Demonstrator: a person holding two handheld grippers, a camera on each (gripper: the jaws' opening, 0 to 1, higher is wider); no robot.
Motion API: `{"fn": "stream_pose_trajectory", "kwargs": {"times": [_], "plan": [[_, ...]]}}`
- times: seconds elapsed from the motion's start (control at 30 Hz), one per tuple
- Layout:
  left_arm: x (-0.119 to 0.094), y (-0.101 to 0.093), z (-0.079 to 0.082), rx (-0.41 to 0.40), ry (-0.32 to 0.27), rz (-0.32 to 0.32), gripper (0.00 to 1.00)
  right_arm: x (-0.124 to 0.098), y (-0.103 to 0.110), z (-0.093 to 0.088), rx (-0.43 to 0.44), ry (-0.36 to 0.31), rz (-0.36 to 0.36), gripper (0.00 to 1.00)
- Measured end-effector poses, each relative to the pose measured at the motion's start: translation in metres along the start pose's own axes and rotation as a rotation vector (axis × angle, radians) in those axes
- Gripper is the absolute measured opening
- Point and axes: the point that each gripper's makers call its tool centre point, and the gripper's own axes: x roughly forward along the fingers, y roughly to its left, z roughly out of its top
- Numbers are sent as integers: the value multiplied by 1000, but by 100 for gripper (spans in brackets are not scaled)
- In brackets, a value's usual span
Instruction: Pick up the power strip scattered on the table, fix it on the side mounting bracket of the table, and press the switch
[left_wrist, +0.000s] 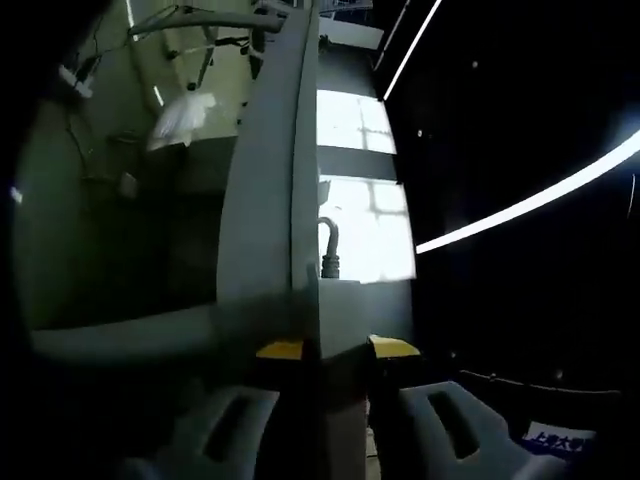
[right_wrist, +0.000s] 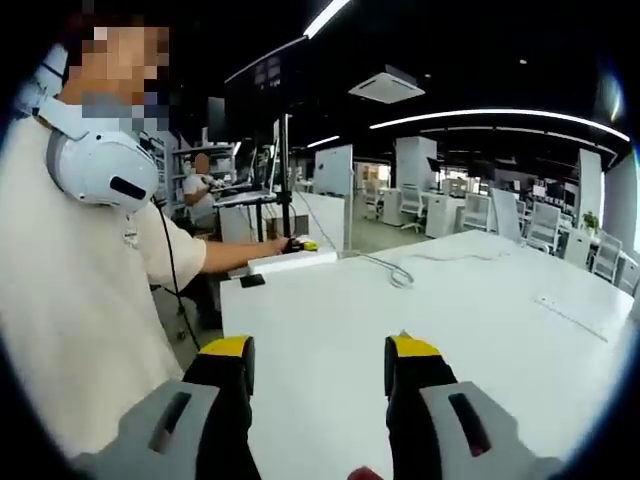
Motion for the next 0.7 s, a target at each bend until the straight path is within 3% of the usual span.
{"fn": "stream_pose_trajectory", "kwargs": {"times": [0.17,0.4,0.5,0.6,0.67,0.7], "plan": [[-6,-2,2,26,-29,-12,25,0,0,-1,2,-4,2,48],[-8,-2,-8,52,-47,39,25,-1,1,-3,7,-10,1,48],[-11,0,-3,60,-62,63,25,-1,1,-3,8,-16,2,47],[-11,0,-3,64,-66,68,25,-1,1,-3,6,-18,1,47],[-9,3,-14,60,-19,79,25,-1,1,-2,8,-25,-1,47],[-11,2,-14,61,-42,69,25,-2,1,-2,9,-27,-1,47]]}}
